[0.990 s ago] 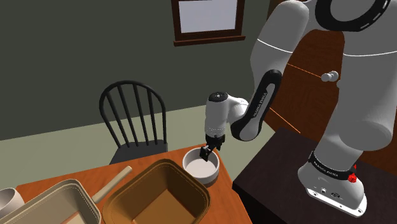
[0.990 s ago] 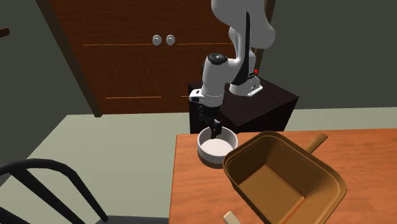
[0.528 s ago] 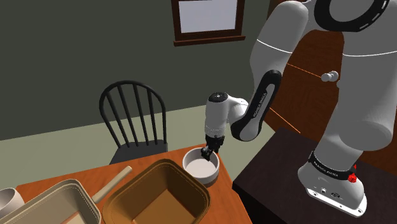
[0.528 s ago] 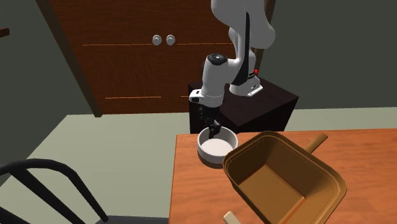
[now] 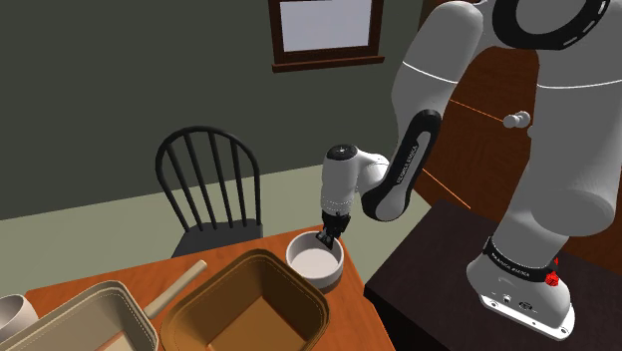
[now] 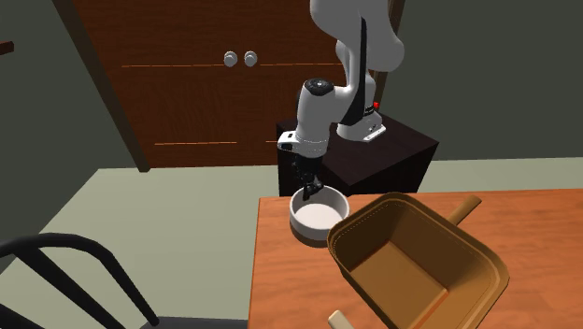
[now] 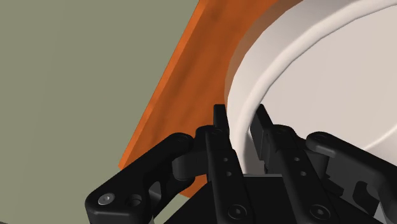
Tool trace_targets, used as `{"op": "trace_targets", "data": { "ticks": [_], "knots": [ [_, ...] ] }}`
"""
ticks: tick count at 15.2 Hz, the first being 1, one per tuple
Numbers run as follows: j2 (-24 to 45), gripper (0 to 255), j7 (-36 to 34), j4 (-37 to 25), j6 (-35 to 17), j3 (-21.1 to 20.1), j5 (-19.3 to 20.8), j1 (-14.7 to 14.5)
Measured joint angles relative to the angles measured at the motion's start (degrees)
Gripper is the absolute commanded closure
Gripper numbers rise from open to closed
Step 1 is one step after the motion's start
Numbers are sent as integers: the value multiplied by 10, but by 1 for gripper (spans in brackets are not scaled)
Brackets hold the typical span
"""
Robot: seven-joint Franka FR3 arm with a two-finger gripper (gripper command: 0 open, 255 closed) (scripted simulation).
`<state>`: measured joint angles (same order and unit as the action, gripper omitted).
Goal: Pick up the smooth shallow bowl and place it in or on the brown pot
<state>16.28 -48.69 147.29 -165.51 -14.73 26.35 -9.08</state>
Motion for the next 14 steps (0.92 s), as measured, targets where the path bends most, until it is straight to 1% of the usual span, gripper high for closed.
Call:
{"op": "trace_targets", "data": {
  "ticks": [2,4,7,14],
  "knots": [
    [-4,255,5,1,3,-5,-5,4],
    [-21,255,20,7,14,-20,-25,15],
    [-49,255,49,12,35,-45,-62,33],
    [-114,255,116,19,85,-84,-149,55]
  ]
}}
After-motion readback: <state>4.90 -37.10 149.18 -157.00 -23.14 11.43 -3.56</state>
